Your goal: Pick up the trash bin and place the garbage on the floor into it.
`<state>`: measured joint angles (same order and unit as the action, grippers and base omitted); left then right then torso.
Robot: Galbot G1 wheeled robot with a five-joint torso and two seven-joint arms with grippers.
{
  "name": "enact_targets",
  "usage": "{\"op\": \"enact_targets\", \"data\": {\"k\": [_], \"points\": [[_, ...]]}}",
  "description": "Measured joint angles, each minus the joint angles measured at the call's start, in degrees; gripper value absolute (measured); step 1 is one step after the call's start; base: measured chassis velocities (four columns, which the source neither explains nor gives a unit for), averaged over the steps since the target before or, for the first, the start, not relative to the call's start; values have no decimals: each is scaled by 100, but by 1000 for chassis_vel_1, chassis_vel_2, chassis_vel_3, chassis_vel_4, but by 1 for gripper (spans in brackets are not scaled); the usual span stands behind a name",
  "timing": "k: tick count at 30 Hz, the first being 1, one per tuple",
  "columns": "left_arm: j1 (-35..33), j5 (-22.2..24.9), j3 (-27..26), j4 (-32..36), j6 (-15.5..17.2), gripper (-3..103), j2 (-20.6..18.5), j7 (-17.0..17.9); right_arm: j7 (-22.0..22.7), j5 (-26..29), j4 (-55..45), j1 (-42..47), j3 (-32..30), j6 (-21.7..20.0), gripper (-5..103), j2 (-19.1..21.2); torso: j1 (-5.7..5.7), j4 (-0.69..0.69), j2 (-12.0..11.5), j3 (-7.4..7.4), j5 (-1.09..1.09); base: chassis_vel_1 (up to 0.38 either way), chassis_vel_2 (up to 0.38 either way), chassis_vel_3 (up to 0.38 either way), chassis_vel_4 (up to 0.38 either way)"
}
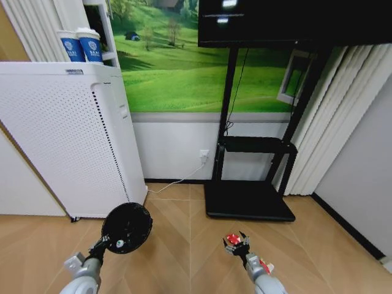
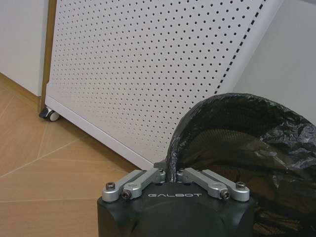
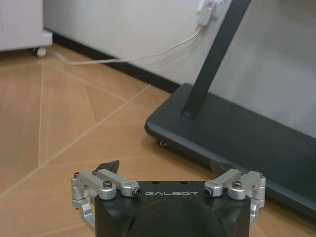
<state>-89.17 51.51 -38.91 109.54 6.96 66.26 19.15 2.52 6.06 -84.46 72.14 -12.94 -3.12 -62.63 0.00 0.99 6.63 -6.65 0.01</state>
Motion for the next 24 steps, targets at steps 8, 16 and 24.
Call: {"op": "enact_targets", "data": {"k": [8, 16, 24], "points": [[-93, -92, 22, 81, 0, 4, 143, 8, -184, -257, 1375, -1241, 669, 113, 100, -113, 1, 1, 0, -2, -1, -11, 2, 19, -10], [-194, -136, -60, 97, -23, 4, 204, -13, -268, -348, 1743, -1354, 874, 361, 100, -368, 1, 2, 0, -1, 0, 0, 0, 0, 0], [-121, -160, 21, 50, -25, 4, 210, -23, -316, -331, 1430, -1127, 775, 453, 100, -325, 0, 2, 1, -1, -1, -12, -8, 9, 16]]}}
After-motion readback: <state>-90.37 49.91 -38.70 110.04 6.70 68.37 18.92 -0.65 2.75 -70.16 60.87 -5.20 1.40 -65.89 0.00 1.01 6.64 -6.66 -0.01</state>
